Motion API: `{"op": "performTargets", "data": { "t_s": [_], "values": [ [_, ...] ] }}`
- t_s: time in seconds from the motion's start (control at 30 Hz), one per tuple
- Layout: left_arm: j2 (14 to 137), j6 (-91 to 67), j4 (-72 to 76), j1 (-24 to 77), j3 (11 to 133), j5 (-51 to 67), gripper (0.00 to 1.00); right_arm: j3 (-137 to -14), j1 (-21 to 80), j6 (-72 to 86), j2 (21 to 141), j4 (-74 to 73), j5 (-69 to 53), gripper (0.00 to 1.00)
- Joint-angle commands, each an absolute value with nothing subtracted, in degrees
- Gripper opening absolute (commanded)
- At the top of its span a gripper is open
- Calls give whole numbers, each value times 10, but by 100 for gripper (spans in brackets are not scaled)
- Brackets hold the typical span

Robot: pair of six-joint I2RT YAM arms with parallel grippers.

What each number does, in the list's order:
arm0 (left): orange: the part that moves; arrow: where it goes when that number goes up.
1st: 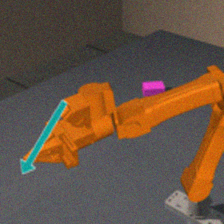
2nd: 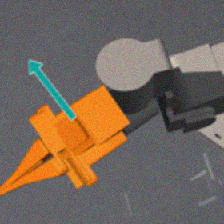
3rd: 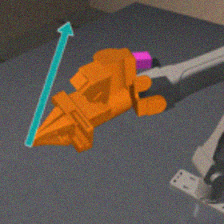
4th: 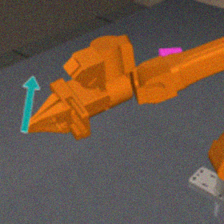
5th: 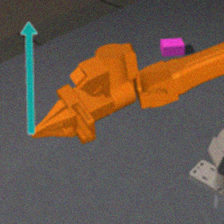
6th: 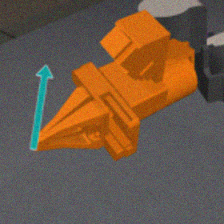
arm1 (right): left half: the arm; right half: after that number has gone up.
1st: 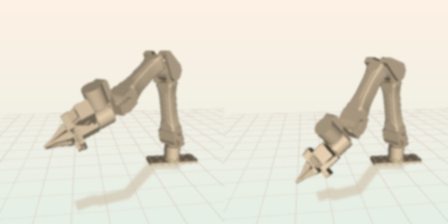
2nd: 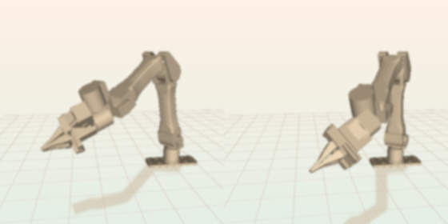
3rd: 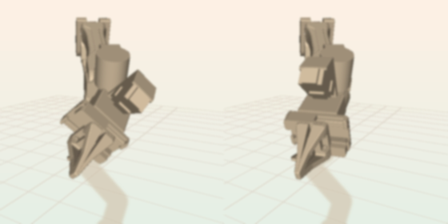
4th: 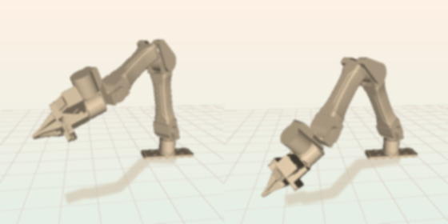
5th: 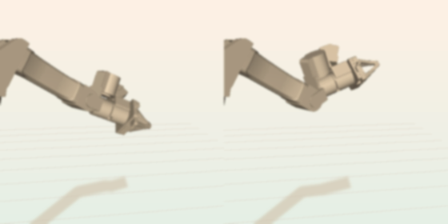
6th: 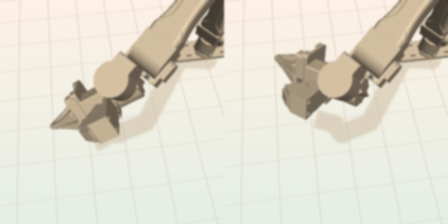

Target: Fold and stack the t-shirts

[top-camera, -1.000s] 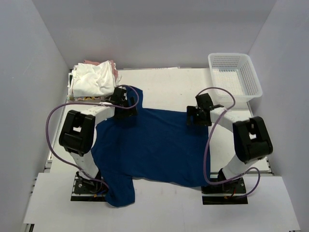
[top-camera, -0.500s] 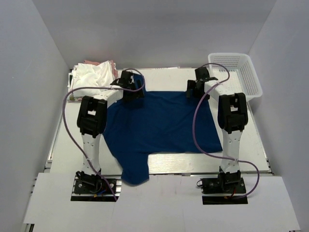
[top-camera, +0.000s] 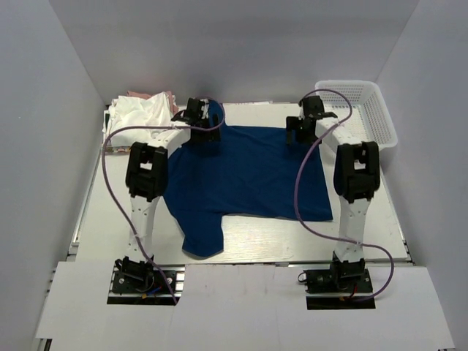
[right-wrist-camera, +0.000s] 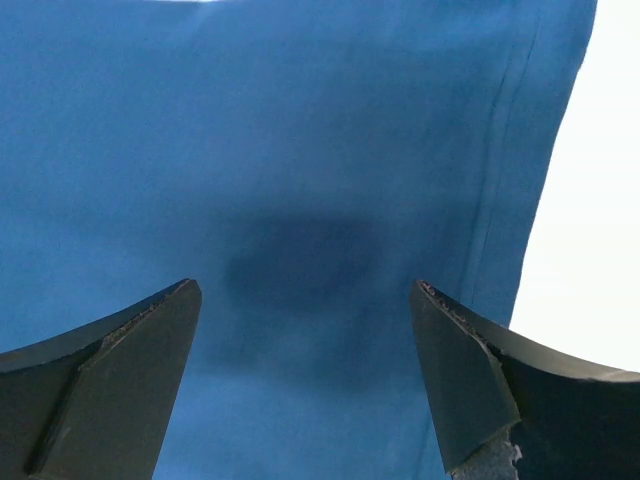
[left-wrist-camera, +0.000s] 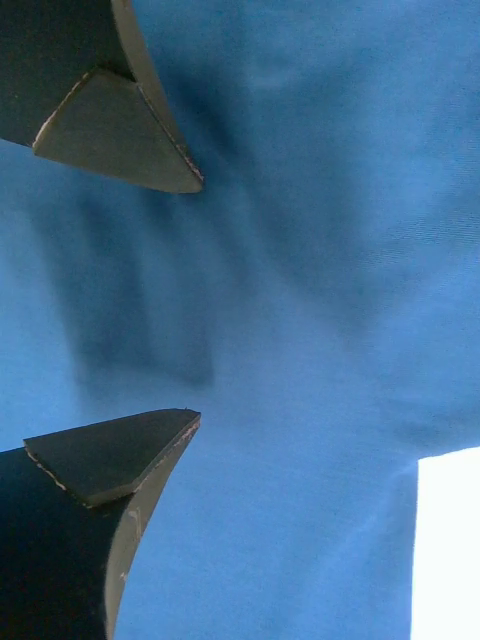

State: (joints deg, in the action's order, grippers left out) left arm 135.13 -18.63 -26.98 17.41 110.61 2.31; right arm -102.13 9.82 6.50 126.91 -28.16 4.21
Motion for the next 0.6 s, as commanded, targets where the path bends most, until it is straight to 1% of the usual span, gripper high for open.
{"op": "performTargets", "data": {
  "t_s": [0.0, 0.03, 0.07, 0.1, 0.13, 0.17, 0.2, 0.23, 0.27, 0.3, 0.33, 0.37, 0.4, 0.43, 0.47, 0.53, 0.57],
  "values": [
    [1214, -174, -303, 182, 1018, 19, 99, -949, 107, 44, 1125, -235, 8, 90],
    [1143, -188, -288, 182, 986, 32, 99, -933, 108, 45, 1107, -210, 5, 90],
    [1104, -198, -281, 182, 952, 32, 99, -916, 112, 46, 1045, -201, 7, 90],
    [1065, -210, -274, 182, 879, 26, 99, -880, 114, 54, 1024, -182, -12, 90],
    [1024, -221, -268, 182, 840, 21, 99, -839, 115, 59, 1002, -172, -22, 90],
    [946, -253, -268, 182, 764, 21, 99, -792, 117, 71, 943, -157, -32, 90],
    [907, -271, -268, 182, 724, 21, 99, -770, 117, 88, 922, -138, -36, 90],
    [870, -288, -268, 182, 686, 21, 99, -719, 117, 97, 903, -124, -46, 90],
    [834, -307, -275, 182, 617, 21, 99, -662, 114, 122, 845, -73, -50, 90],
    [771, -349, -282, 182, 587, 21, 99, -633, 112, 136, 825, -55, -67, 90],
    [741, -365, -293, 182, 560, 27, 99, -556, 110, 178, 806, -35, -65, 90],
    [713, -383, -327, 182, 516, 27, 99, -533, 112, 191, 755, 15, -61, 90],
    [684, -413, -342, 182, 494, 36, 99, -514, 110, 202, 738, 30, -55, 90],
    [628, -425, -353, 182, 470, 47, 99, -482, 110, 225, 723, 39, -56, 90],
    [600, -437, -366, 182, 418, 60, 99, -462, 110, 230, 687, 51, -55, 90],
    [542, -468, -373, 182, 369, 101, 99, -452, 109, 239, 664, 31, -35, 90],
    [488, -475, -373, 182, 326, 125, 99, -451, 111, 239, 651, 24, -26, 90]
  ]
}}
